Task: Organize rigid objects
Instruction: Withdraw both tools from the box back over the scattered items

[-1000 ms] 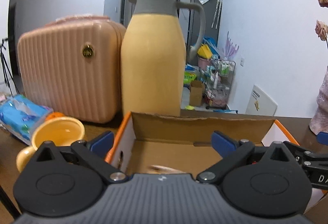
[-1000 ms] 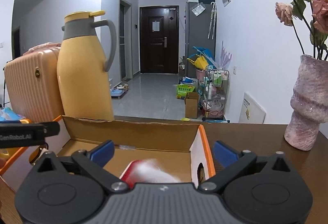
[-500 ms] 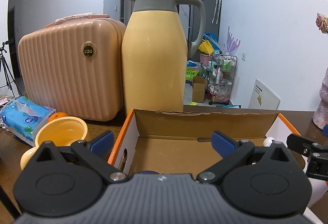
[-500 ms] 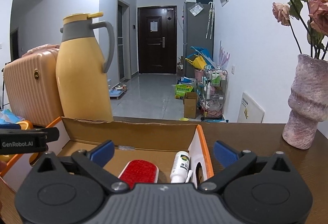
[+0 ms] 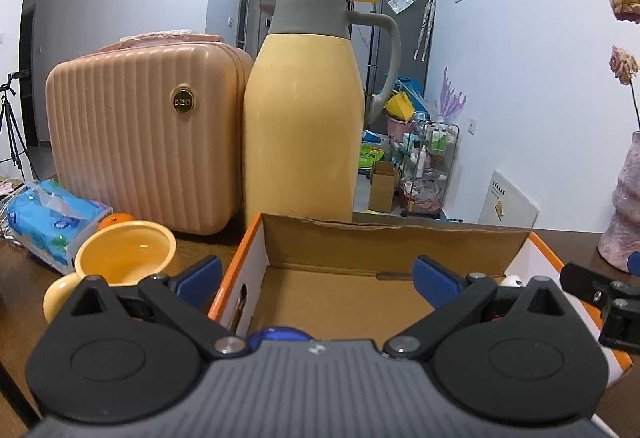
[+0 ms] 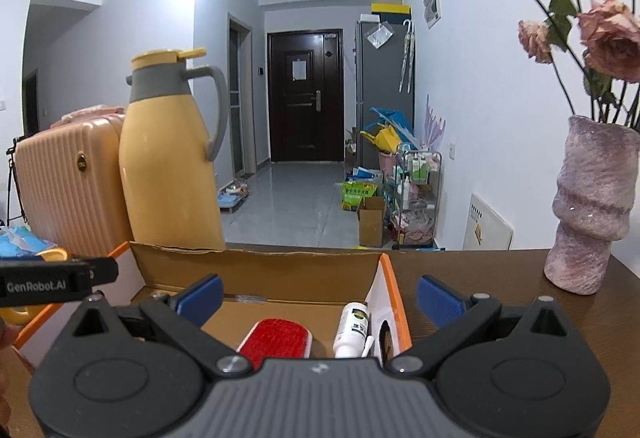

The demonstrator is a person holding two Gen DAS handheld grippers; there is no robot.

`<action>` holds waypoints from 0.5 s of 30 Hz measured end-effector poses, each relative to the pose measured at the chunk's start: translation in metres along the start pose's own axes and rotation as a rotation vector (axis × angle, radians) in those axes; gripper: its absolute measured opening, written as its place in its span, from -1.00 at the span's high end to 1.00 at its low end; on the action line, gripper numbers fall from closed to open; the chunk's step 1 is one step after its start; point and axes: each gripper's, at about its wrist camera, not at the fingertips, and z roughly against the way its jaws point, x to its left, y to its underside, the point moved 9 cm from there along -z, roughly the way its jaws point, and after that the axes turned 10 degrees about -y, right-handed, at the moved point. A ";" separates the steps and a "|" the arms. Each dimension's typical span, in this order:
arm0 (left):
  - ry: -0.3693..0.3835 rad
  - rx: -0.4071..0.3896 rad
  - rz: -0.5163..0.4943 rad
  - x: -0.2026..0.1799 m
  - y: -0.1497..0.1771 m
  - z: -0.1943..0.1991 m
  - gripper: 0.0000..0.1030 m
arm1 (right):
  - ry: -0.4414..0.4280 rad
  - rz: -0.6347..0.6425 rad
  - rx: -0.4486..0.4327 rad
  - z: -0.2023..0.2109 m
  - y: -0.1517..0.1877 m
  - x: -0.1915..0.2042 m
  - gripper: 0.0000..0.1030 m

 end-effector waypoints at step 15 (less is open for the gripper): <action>0.004 -0.022 0.004 0.024 0.034 0.048 -1.00 | -0.024 -0.005 -0.125 0.078 0.023 0.012 -1.00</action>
